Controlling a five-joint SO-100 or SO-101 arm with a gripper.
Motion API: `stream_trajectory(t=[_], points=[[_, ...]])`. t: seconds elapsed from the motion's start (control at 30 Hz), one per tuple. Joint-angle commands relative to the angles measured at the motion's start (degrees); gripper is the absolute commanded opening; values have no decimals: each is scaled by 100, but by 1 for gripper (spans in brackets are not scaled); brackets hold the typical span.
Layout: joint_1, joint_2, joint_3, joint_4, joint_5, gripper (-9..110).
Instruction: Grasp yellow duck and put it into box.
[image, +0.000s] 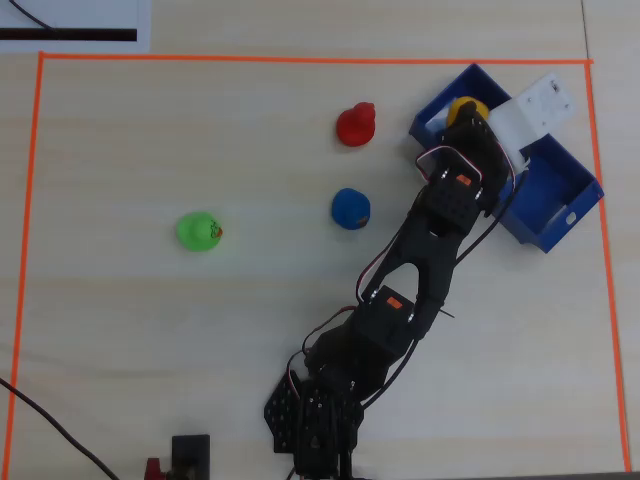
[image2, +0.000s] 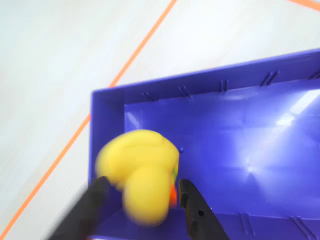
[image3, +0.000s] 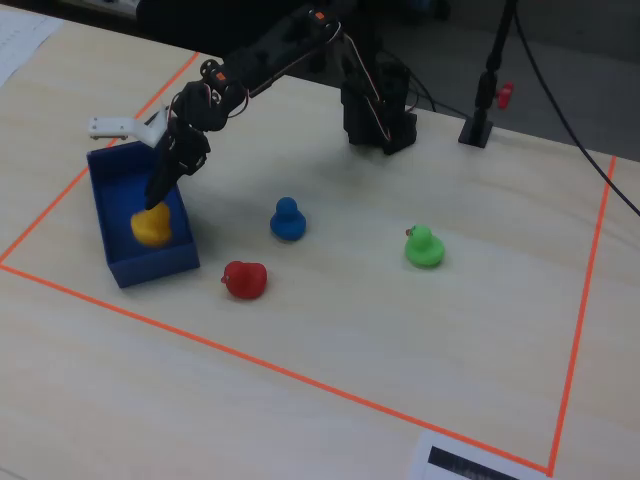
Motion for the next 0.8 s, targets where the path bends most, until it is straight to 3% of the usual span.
stream_trajectory(t=[0.0,0.2,0.37,0.63,0.77], points=[[18,62,-334,9,-35,30],[123,615,-325,413,9,31],[-316,2830,633,1301,158,0],[-2426,7233,2654,4210,167,0],[-2953,8622,3973,4729,158,0]])
